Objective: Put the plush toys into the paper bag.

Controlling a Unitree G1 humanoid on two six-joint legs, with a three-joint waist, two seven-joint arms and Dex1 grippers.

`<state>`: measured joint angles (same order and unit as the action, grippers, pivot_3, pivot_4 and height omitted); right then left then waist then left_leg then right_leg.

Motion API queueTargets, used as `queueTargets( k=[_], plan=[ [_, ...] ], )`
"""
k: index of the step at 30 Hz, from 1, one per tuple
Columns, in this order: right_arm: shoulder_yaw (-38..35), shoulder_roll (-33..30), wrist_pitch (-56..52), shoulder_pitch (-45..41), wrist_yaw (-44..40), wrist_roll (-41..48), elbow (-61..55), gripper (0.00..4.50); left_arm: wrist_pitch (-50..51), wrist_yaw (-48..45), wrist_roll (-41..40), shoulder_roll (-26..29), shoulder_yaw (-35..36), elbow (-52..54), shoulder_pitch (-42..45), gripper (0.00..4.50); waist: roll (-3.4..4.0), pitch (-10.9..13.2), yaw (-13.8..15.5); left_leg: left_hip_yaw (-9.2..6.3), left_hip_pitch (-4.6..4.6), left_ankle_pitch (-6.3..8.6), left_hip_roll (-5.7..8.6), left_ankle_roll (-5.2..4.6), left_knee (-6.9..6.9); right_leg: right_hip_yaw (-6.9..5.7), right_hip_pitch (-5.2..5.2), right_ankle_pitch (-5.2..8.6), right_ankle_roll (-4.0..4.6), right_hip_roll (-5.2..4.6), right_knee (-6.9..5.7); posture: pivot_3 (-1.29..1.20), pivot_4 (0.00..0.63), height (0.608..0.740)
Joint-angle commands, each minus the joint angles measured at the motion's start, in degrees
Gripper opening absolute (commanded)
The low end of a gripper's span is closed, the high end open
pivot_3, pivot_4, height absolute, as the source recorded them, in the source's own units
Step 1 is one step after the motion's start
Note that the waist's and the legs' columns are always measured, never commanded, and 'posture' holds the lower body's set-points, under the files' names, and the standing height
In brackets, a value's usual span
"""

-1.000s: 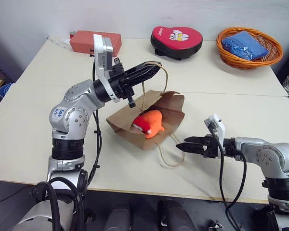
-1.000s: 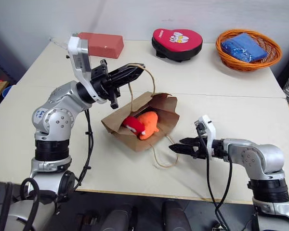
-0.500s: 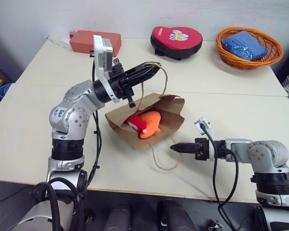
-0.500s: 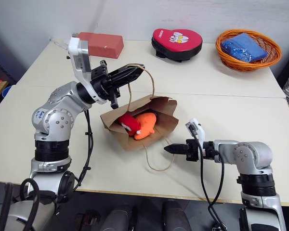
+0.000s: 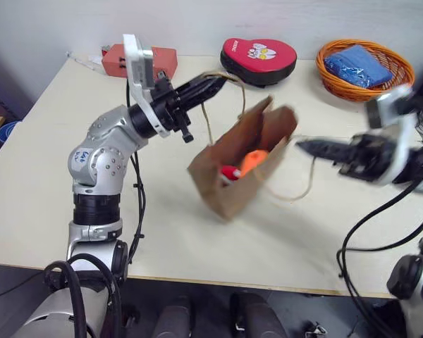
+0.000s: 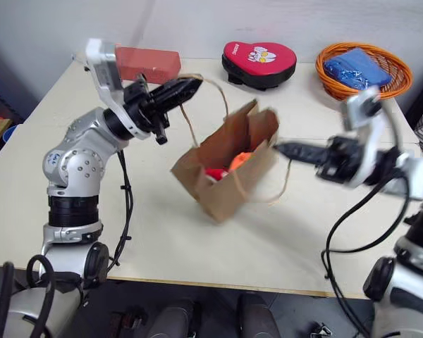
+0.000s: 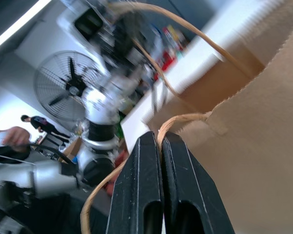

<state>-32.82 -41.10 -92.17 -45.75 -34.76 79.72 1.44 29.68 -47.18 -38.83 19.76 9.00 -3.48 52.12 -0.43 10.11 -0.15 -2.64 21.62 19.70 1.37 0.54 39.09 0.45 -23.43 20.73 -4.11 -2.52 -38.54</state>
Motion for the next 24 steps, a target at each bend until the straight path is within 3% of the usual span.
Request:
queueTargets(
  k=[1,9,19,22,24],
  plan=[
    [0.80,1.48,1.39,-1.90,7.46,6.26,2.35,0.07,-2.64,-0.20,0.37,0.50,1.25,-0.88,1.24,0.00,0.00,0.00,-0.04,0.04,0.01,0.00,0.00,0.00,0.00,0.02,0.00,0.00,0.00,0.00,-0.01,0.00,0.150,0.740],
    [5.40,5.36,7.55,4.98,19.26,11.46,1.68,0.07,-3.24,0.40,1.02,-0.23,-0.36,0.59,-1.15,0.00,-0.01,0.01,0.08,0.00,0.34,0.00,0.00,-0.04,0.14,-0.05,-0.17,0.00,0.00,-0.04,-0.05,0.00,0.150,0.740],
    [7.61,6.39,14.33,6.07,25.38,14.08,3.40,0.07,-1.88,0.85,2.71,1.15,-1.26,-0.95,-2.19,0.00,-0.01,0.01,-0.22,-0.04,0.56,0.00,0.00,-0.07,0.32,-0.09,-0.31,-0.02,-0.02,-0.02,-0.13,0.00,0.150,0.740],
    [7.39,5.89,16.29,5.25,23.64,15.20,1.26,0.67,-1.42,-0.42,2.00,3.43,0.16,-0.51,-2.67,0.65,-0.01,0.01,-0.32,-0.04,0.56,0.00,-0.02,-0.07,0.31,-0.10,-0.32,-0.02,-0.02,0.00,-0.14,0.00,0.150,0.740],
    [7.30,5.44,17.02,4.62,23.56,17.43,1.88,1.34,-0.88,-1.23,1.11,5.18,1.20,-0.04,-2.81,1.25,-0.01,0.01,-0.30,-0.04,0.56,0.00,-0.02,-0.07,0.31,-0.10,-0.32,-0.02,-0.02,0.00,-0.14,0.00,0.150,0.740]
  ],
)
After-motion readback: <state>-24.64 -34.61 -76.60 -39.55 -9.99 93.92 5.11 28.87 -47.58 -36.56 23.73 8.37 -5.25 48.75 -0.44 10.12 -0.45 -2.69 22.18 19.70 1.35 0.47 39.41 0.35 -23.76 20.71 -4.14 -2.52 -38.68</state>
